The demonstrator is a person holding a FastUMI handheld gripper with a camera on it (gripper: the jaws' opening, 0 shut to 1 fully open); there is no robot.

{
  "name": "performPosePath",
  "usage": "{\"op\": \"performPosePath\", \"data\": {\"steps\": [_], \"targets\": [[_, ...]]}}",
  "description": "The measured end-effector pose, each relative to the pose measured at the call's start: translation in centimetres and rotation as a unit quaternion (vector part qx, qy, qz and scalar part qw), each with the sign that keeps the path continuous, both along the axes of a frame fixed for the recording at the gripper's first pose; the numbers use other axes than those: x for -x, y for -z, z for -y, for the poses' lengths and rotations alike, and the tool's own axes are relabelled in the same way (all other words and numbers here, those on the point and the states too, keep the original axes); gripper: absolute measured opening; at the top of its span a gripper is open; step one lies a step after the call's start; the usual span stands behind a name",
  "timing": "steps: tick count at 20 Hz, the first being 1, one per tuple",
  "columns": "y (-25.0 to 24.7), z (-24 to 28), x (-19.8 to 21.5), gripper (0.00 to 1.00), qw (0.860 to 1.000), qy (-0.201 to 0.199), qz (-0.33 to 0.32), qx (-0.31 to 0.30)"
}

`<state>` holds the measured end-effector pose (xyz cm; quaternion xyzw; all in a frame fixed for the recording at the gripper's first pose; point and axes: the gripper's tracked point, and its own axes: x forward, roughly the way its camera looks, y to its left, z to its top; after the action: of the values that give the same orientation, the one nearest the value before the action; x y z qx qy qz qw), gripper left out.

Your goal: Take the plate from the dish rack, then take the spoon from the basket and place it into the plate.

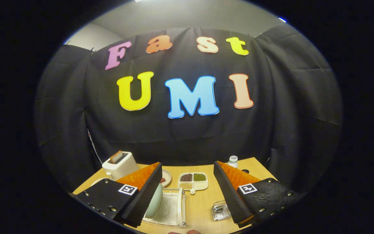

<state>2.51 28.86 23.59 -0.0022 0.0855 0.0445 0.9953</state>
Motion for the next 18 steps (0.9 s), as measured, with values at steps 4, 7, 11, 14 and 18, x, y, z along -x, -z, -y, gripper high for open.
{"op": "performPosePath", "data": {"steps": [4, 7, 11, 14, 18], "targets": [[5.5, -3.4, -1.2, 0.98, 0.991, -0.04, -0.127, 0.002], [8.2, -5.1, -1.9, 0.98, 0.98, -0.048, -0.194, 0.011], [10.8, -6.4, -2.4, 0.98, 0.969, -0.042, -0.243, 0.027], [12.9, -7.3, -3.6, 0.98, 0.959, -0.029, -0.279, 0.045], [15.7, -7.8, -4.5, 0.97, 0.942, -0.002, -0.329, 0.06]]}}
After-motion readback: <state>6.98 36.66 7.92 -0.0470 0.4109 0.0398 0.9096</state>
